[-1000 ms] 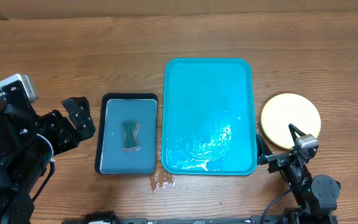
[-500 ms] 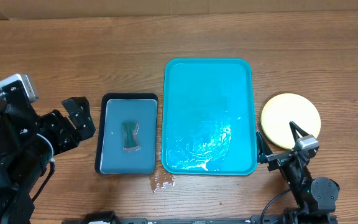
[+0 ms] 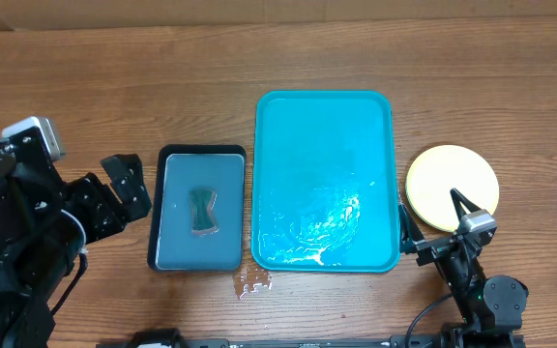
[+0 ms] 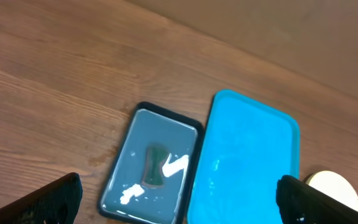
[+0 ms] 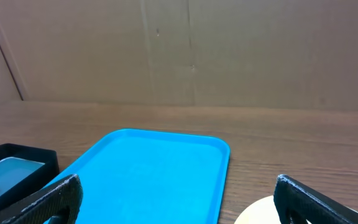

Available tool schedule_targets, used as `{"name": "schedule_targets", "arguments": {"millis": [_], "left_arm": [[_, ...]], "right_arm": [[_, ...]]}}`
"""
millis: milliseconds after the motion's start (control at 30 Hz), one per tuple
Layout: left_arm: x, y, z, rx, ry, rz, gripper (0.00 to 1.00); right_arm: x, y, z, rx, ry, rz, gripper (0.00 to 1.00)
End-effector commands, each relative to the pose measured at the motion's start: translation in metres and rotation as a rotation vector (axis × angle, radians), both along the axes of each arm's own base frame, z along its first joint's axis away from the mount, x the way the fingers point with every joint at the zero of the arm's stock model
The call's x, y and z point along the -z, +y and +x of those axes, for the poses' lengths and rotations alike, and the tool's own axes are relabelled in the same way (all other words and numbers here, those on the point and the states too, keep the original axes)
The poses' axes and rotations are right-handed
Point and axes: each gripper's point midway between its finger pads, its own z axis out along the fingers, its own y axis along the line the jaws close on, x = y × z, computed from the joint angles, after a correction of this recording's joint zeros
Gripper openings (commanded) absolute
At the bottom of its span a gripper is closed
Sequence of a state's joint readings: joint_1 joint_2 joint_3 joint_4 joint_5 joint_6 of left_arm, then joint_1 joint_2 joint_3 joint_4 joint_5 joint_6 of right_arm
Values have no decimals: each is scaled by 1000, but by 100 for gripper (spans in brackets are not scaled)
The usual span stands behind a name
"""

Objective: Clean dirty plates on tray and stack at the side

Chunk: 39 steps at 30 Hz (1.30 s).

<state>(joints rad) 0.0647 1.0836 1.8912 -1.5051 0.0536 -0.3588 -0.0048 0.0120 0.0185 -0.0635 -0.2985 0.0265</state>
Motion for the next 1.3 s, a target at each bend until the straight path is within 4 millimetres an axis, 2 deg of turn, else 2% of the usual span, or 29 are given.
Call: {"name": "schedule_targets", "arguments": {"millis": [0, 133, 267, 400, 433, 667, 967, 1100, 1200, 1267], "left_arm": [[-8, 7, 3, -12, -46, 65, 100], [-17, -12, 22, 76, -165, 37, 100], [-3, -38, 43, 234, -292, 69, 100], [38, -49, 51, 292, -386, 83, 100], [54, -49, 50, 292, -408, 83, 100], [121, -48, 36, 286, -558, 95, 100], [172, -35, 17, 229, -776, 131, 100], [196, -32, 26, 214, -759, 136, 100], [230, -29, 34, 202, -720, 136, 100], [241, -29, 34, 205, -674, 130, 100]], "right_arm": [[1, -1, 0, 5, -6, 2, 100], [1, -1, 0, 5, -5, 2, 99], [1, -1, 0, 5, -5, 2, 100], [1, -1, 0, 5, -5, 2, 100], [1, -1, 0, 5, -5, 2, 100], [1, -1, 0, 5, -5, 2, 100], [1, -1, 0, 5, -5, 2, 100], [1, -1, 0, 5, -5, 2, 100], [1, -1, 0, 5, -5, 2, 99], [1, -1, 0, 5, -5, 2, 100]]}}
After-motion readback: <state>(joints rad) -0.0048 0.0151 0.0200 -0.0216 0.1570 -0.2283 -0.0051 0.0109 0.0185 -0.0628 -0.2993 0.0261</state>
